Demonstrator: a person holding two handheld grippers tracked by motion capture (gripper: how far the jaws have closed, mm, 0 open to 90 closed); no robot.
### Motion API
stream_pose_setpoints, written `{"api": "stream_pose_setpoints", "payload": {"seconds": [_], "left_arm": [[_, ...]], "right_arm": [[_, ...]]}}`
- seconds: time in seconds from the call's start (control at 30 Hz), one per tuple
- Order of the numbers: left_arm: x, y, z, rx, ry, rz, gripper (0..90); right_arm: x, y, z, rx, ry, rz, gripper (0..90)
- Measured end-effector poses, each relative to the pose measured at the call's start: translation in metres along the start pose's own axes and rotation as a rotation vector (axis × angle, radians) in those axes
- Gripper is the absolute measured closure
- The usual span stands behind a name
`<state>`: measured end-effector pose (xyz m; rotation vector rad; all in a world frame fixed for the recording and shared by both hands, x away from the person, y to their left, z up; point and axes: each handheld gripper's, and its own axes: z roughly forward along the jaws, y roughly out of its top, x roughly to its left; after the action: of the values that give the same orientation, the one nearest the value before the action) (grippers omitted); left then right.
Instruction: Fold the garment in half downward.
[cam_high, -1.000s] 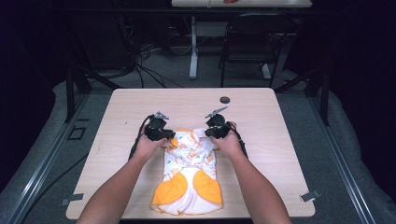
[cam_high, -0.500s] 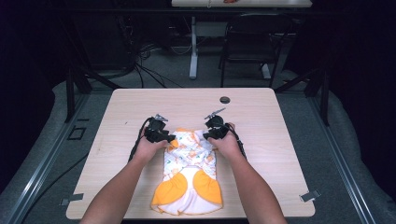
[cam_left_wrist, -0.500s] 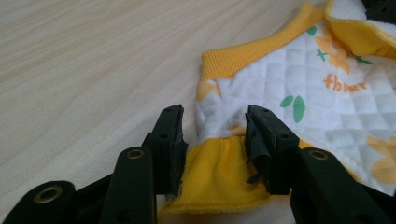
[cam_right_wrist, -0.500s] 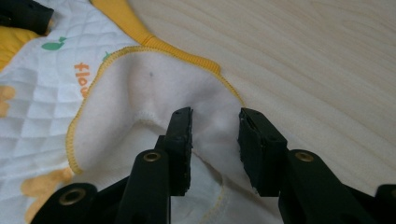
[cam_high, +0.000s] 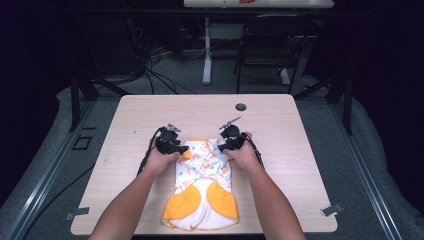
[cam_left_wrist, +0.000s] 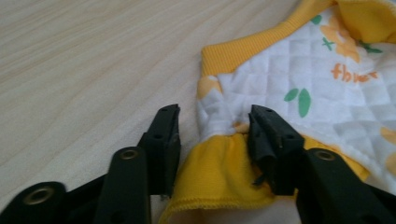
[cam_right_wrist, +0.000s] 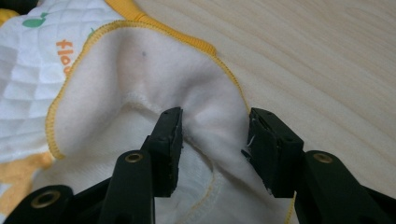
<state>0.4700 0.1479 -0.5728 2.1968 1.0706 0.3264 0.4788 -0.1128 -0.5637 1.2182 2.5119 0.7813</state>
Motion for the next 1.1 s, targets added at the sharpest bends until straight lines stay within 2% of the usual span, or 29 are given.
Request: {"api": "stream_pose_setpoints", "payload": {"seconds": [0.1, 0.2, 0.23, 0.27, 0.3, 0.33, 0.37, 0.43, 0.47, 0.5, 0.53, 0.77, 0.8, 1.0, 1.1], "left_arm": [[-0.001, 0.000, 0.000, 0.005, -0.010, 0.001, 61.8], [0.001, 0.000, -0.001, 0.010, -0.040, -0.007, 72.9], [0.001, 0.000, -0.001, 0.010, -0.040, -0.007, 75.8], [0.001, 0.000, -0.002, 0.016, -0.056, -0.019, 78.2], [0.001, 0.000, -0.002, 0.016, -0.056, -0.019, 80.1], [0.001, 0.000, -0.002, 0.019, -0.059, -0.023, 81.4], [0.002, 0.000, -0.002, 0.021, -0.069, -0.040, 82.5], [0.002, 0.000, -0.002, 0.024, -0.071, -0.046, 83.7], [0.002, 0.001, -0.003, 0.033, -0.072, -0.048, 83.9], [0.002, 0.001, -0.003, 0.033, -0.072, -0.048, 84.2], [0.001, 0.002, -0.005, 0.034, -0.074, -0.055, 84.4], [0.001, 0.006, -0.017, 0.018, -0.078, -0.039, 85.0], [0.001, 0.009, -0.023, 0.004, -0.076, -0.021, 85.0], [0.001, 0.016, -0.040, -0.036, -0.075, -0.009, 85.0], [0.002, 0.019, -0.046, -0.053, -0.067, -0.002, 85.0]], "right_arm": [[-0.001, -0.001, -0.001, 0.006, 0.011, -0.025, 56.5], [-0.001, -0.002, -0.001, -0.010, 0.034, -0.023, 69.2], [-0.001, -0.002, -0.001, -0.010, 0.034, -0.023, 69.2], [0.001, -0.002, -0.002, -0.006, 0.045, -0.025, 76.3], [0.001, -0.002, -0.002, -0.006, 0.045, -0.025, 76.3], [0.003, -0.001, -0.002, 0.002, 0.047, -0.025, 81.1], [0.003, -0.001, -0.002, 0.004, 0.049, -0.020, 82.3], [0.004, -0.001, -0.002, 0.005, 0.052, -0.021, 83.0], [0.003, 0.000, -0.004, 0.029, 0.058, -0.025, 83.8], [0.003, 0.000, -0.004, 0.029, 0.058, -0.025, 83.8], [0.003, 0.000, -0.004, 0.014, 0.065, -0.007, 84.6], [0.003, 0.003, -0.018, -0.033, 0.079, -0.008, 85.2], [0.004, 0.005, -0.024, -0.033, 0.077, -0.027, 85.2], [0.006, 0.011, -0.043, -0.077, 0.070, -0.072, 85.4], [0.007, 0.013, -0.050, -0.102, 0.065, -0.078, 85.6]]}}
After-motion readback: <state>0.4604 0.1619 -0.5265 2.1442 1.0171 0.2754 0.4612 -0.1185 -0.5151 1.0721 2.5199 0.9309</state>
